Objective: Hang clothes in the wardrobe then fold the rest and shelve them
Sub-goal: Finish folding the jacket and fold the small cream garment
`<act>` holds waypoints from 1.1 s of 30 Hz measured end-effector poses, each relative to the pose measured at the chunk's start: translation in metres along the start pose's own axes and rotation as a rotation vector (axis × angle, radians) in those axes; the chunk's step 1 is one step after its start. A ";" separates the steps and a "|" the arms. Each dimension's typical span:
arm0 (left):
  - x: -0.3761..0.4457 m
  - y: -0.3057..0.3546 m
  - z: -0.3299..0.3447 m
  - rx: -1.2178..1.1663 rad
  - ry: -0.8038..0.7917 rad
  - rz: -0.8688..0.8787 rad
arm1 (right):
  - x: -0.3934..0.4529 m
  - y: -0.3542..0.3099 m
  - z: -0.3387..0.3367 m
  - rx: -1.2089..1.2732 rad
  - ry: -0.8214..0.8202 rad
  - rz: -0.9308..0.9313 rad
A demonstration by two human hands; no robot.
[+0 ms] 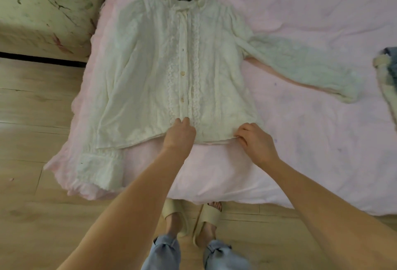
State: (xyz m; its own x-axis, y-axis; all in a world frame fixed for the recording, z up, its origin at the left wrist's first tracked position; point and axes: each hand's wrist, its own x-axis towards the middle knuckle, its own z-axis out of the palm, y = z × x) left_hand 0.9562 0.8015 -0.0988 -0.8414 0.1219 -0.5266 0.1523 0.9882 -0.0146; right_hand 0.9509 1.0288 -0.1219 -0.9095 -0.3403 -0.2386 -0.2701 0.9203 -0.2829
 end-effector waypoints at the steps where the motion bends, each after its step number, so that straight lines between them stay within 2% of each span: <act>1: 0.003 0.003 -0.005 0.038 -0.025 0.018 | -0.003 0.004 -0.008 0.006 0.016 0.045; 4: 0.012 0.005 -0.014 0.073 -0.094 0.023 | 0.001 0.007 -0.022 0.061 0.055 0.155; 7: 0.023 0.002 -0.020 0.054 -0.129 0.015 | 0.013 0.010 -0.033 -0.035 -0.040 0.061; 9: 0.029 0.000 -0.024 0.027 -0.136 0.001 | 0.018 0.014 -0.036 -0.150 -0.023 -0.001; 12: 0.033 0.000 -0.026 0.008 -0.141 -0.003 | 0.017 0.022 -0.031 -0.060 -0.050 0.002; 14: 0.033 0.000 -0.026 0.009 -0.140 0.001 | 0.017 0.030 -0.023 -0.161 0.004 -0.096; 16: 0.034 0.001 -0.025 0.012 -0.135 0.008 | 0.015 0.034 -0.022 -0.202 0.004 -0.087; 20: 0.036 0.001 -0.023 0.029 -0.128 0.011 | 0.017 0.033 -0.020 -0.241 0.118 -0.057; 24: 0.035 0.001 -0.018 0.061 -0.122 -0.001 | 0.025 0.033 -0.013 -0.133 0.122 0.060; 29: 0.035 0.002 -0.013 0.081 -0.111 -0.014 | 0.026 0.037 -0.007 -0.128 -0.015 0.059; 33: 0.039 -0.006 -0.017 0.056 -0.101 -0.022 | 0.028 0.036 -0.019 -0.124 -0.060 0.053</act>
State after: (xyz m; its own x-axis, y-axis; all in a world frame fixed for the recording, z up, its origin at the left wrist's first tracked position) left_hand 0.9139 0.8021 -0.1045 -0.7888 0.0880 -0.6083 0.1658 0.9835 -0.0727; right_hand 0.9096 1.0555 -0.1214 -0.9040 -0.2985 -0.3061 -0.2630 0.9527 -0.1523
